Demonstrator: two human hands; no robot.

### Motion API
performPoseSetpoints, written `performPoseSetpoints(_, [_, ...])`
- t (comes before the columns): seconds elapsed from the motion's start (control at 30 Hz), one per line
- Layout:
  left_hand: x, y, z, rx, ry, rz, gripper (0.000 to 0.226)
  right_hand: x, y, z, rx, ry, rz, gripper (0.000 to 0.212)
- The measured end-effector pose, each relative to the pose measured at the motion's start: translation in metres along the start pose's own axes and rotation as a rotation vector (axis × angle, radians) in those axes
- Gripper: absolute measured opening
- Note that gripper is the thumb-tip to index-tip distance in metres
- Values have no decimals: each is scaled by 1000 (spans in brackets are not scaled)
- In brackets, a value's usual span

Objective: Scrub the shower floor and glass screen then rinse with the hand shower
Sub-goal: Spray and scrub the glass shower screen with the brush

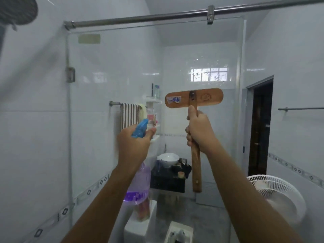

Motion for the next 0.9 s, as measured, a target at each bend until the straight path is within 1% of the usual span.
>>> performPoseSetpoints(0.1, [-4, -10, -10, -40, -20, 21, 40, 65, 37, 12, 21, 195, -35, 43])
performPoseSetpoints(0.17, [-12, -15, -13, -75, -49, -11, 45, 84, 54, 15, 52, 257, -40, 42])
performPoseSetpoints(0.2, [-17, -16, -14, -89, -44, -38, 45, 84, 55, 16, 64, 245, -30, 41])
performPoseSetpoints(0.33, [-18, -22, -18, -88, 10, -76, 42, 32, 28, 15, 79, 34, 35, 41])
performPoseSetpoints(0.4, [-11, -27, -21, -80, 34, -72, 40, -1, 12, 18, 83, -6, 41, 37])
performPoseSetpoints(0.5, [3, -35, -27, -42, 32, 0, 42, -25, 0, 25, 82, -14, 24, 36])
performPoseSetpoints(0.57, [4, -40, -31, -29, 42, 32, 42, -27, -1, 30, 82, 12, 16, 37])
performPoseSetpoints(0.7, [-5, -49, -34, -64, 38, 46, 42, -22, 3, 36, 86, 35, 10, 38])
performPoseSetpoints(0.77, [-11, -51, -37, -44, 51, 28, 41, -20, 4, 39, 95, 27, 7, 38])
performPoseSetpoints(0.9, [-13, -57, -46, 1, 48, 54, 37, -22, 1, 45, 114, 29, 6, 39])
Point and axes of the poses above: each hand's wrist, its own y-axis away from the middle knuckle, its own z-axis out of the palm, x = y × z, the point moved 7 cm from there along -y, towards the middle knuckle, and after that the axes turned 1 degree about x, right-handed, at the moved point
